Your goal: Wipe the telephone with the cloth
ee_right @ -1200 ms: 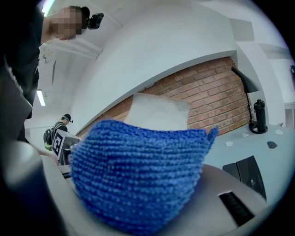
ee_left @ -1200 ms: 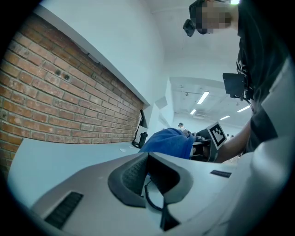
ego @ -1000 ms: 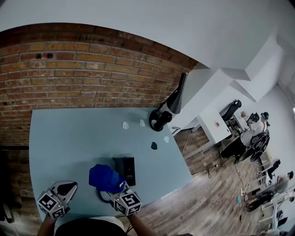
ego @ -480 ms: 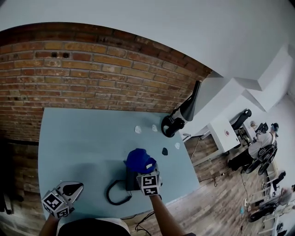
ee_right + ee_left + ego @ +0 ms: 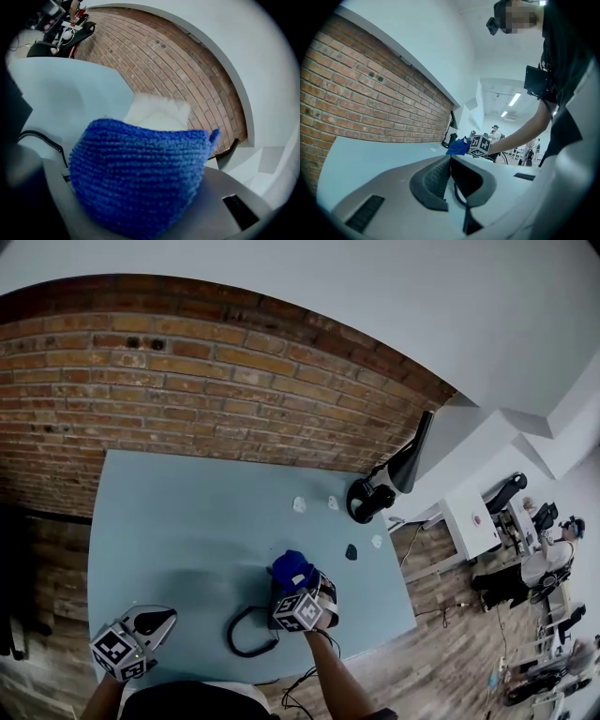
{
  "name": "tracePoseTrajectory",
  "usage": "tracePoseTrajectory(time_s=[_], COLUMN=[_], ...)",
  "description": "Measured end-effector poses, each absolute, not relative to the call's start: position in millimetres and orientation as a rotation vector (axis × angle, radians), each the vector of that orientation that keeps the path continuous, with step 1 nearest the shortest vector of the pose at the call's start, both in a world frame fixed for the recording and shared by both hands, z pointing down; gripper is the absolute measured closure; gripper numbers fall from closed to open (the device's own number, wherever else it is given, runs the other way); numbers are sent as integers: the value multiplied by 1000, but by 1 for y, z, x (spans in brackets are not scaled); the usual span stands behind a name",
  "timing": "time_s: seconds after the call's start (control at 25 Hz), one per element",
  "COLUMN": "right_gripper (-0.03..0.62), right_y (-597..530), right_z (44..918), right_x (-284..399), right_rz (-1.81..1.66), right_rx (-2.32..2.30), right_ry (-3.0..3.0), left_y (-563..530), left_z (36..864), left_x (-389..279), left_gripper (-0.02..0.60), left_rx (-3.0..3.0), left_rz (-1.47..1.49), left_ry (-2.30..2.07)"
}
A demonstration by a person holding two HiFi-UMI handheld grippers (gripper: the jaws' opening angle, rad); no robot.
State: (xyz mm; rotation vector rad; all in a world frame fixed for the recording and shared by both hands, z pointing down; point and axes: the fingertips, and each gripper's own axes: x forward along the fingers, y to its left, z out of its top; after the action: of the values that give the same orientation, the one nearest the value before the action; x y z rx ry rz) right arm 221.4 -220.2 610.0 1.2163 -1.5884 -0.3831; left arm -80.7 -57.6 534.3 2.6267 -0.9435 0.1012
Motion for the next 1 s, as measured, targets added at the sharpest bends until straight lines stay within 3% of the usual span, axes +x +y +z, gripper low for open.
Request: tracePoseTrajectory(time_s=[0.36,1.0], right_gripper=[502,525], right_y=[-191,-163], right_z=[673,692], right_x=[195,192], right_rz=[-459,-421], right_rx=[850,859], right_ry=[-1543,-1610], left_y=[-57,-52], left_z=[545,544], left_x=[-78,-56], left_gripper=[555,555], left_rx=[2617,2639], left_rz=[113,116], left_ry=[-912,-847])
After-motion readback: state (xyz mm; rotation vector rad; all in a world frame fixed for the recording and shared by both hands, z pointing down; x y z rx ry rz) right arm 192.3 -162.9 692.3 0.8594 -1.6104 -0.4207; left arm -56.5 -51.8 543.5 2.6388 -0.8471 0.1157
